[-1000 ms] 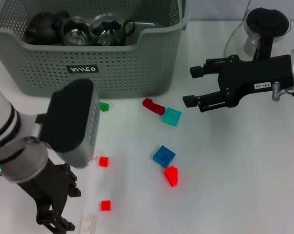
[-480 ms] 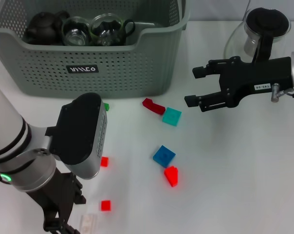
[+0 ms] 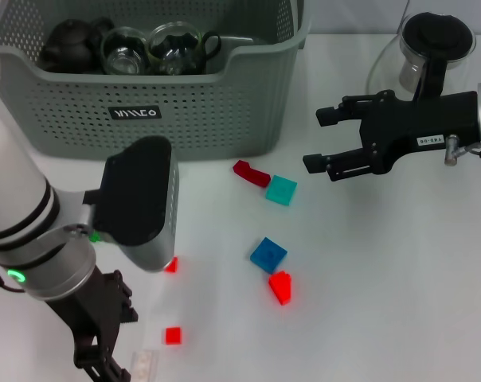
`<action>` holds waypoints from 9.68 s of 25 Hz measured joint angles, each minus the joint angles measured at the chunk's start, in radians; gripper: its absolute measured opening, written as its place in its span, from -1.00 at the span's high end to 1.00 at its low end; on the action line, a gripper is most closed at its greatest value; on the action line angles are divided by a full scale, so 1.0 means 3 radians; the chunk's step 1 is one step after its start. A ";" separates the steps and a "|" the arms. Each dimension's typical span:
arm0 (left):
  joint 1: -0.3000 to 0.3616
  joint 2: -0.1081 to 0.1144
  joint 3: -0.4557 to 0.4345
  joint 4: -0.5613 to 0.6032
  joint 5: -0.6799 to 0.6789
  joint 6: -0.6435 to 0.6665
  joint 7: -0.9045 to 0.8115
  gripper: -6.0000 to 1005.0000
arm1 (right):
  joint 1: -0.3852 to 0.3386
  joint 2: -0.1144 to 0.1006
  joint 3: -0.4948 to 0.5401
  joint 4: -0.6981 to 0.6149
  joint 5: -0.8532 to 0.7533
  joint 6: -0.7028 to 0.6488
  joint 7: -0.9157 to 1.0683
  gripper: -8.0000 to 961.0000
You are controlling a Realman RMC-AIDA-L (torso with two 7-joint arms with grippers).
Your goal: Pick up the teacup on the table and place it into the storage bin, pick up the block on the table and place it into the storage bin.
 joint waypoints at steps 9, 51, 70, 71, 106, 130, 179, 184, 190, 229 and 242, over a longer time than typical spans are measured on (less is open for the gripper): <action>-0.0087 -0.0008 0.0039 -0.0047 -0.0039 0.0101 -0.0107 -0.67 | -0.0026 -0.0022 0.0013 0.0000 0.0008 0.0003 0.0009 -0.83; 0.0289 -0.0020 0.0456 -0.0050 -0.0014 -0.0492 0.0219 -0.67 | -0.0041 -0.0031 0.0123 0.0036 0.0009 0.0002 -0.0032 -0.83; 0.0401 -0.0021 0.0576 -0.0007 0.0097 -0.0659 0.0241 -0.62 | -0.0036 -0.0030 0.0123 0.0036 0.0012 0.0002 -0.0040 -0.83; 0.0403 -0.0020 0.0576 -0.0002 0.0100 -0.0662 0.0240 -0.57 | -0.0037 -0.0030 0.0123 0.0036 0.0012 0.0002 -0.0040 -0.83; 0.0458 -0.0021 0.0579 0.0063 0.0153 -0.0656 0.0215 0.08 | -0.0041 -0.0030 0.0123 0.0036 0.0013 0.0002 -0.0052 -0.83; -0.0647 0.0169 -0.2782 -0.0378 -0.1675 -0.1305 -0.0219 0.17 | -0.0067 -0.0010 0.0108 0.0008 -0.0003 -0.0424 -0.0072 -0.83; -0.0217 0.0196 -0.2888 -0.1810 -0.2138 0.0129 0.2063 -0.89 | 0.0679 0.0233 -0.0696 0.0149 -0.1290 0.0706 0.1121 -0.83; -0.0205 0.0195 -0.2909 -0.1959 -0.2119 0.0010 0.2178 -0.89 | 0.0745 0.0260 -0.0863 0.0344 -0.1226 0.1020 0.1131 -0.83; -0.0209 0.0181 -0.2912 -0.1976 -0.2121 -0.0024 0.2217 -0.89 | 0.0731 0.0259 -0.1201 0.0443 -0.0956 0.1357 0.1116 -0.83; -0.0216 0.0195 -0.2913 -0.2041 -0.2129 -0.0212 0.2226 -0.89 | 0.0740 0.0263 -0.1860 0.0591 -0.0574 0.1759 0.1201 0.12; 0.0045 0.0259 -0.2928 -0.2021 -0.2108 -0.0301 0.2211 -0.89 | 0.0046 0.0226 -0.1568 -0.1516 -0.0519 0.0237 0.1814 0.12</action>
